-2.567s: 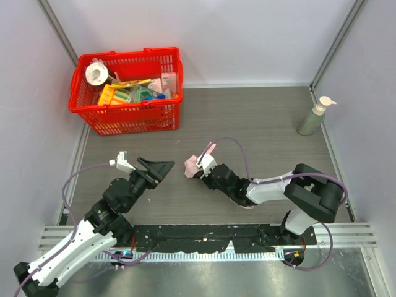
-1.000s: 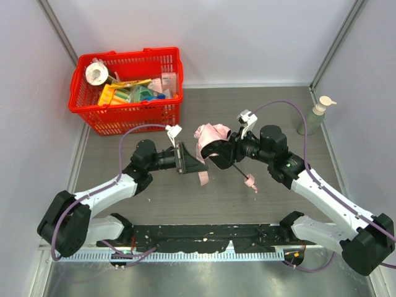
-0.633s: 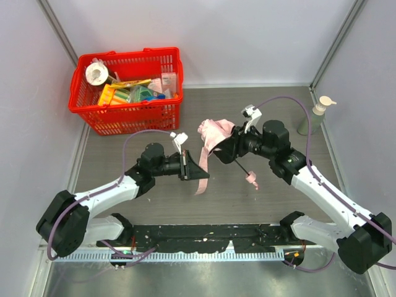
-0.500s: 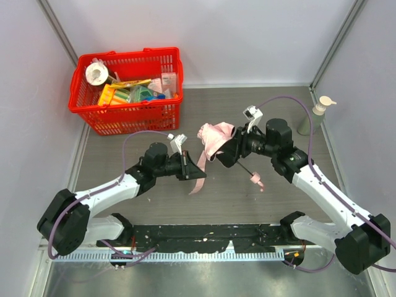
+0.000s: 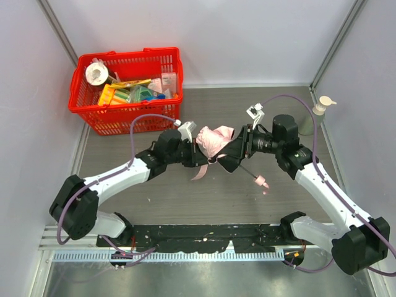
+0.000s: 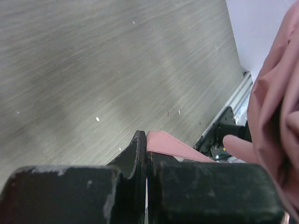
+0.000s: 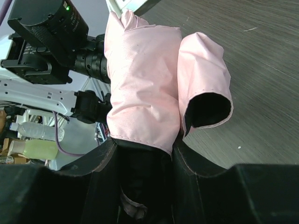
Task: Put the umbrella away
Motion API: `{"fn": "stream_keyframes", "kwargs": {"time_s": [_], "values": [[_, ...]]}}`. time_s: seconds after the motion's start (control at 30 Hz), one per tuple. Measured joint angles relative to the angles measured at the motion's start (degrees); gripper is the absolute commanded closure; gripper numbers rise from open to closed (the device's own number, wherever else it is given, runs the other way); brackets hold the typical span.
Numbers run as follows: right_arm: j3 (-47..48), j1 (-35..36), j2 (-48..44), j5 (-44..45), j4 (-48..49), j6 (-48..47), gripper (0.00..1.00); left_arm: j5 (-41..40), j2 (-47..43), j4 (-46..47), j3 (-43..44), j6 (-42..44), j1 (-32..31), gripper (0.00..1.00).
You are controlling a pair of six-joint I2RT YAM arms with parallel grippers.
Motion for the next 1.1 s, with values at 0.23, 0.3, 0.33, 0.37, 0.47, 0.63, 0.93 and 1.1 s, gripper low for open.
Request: {"fn": "stream_keyframes", "kwargs": {"time_s": [0.23,0.3,0.33,0.37,0.47,0.63,0.93,1.1], "values": [[4.39,-2.91,1.68,3.76,-5.09,-0.15,0.99,-8.59,4.74,-1.70,6.60,1.07,-0.46,0.80],[6.47,-3.23,2.14,4.66,-5.81,-0.79,0.99,-11.80,5.29,-3.17,6.99,1.25,-0.17,0.70],[7.50,-3.26,2.19,5.38,-5.81,-1.31,0.99,-13.09,5.64,-4.46,6.93,1.36,0.13,0.64],[8.39,-3.26,2.29,6.08,-5.79,-1.73,0.99,-14.08,5.99,-5.66,6.84,1.42,0.37,0.60],[10.49,-3.26,3.61,8.44,-4.72,-3.08,0.99,-15.87,6.25,-8.31,6.08,1.36,1.09,0.47],[12.90,-3.43,10.32,14.56,-4.20,-6.97,0.99,-16.09,2.93,-11.61,3.74,1.53,2.69,0.23],[20.63,-8.92,21.99,26.05,-7.93,-17.92,0.99,-15.67,-22.01,-21.53,2.43,3.61,6.10,0.21],[27.58,-9.77,23.12,37.31,-11.58,-31.28,0.99,-13.46,-31.32,-24.87,1.77,3.65,6.21,0.21]]}}
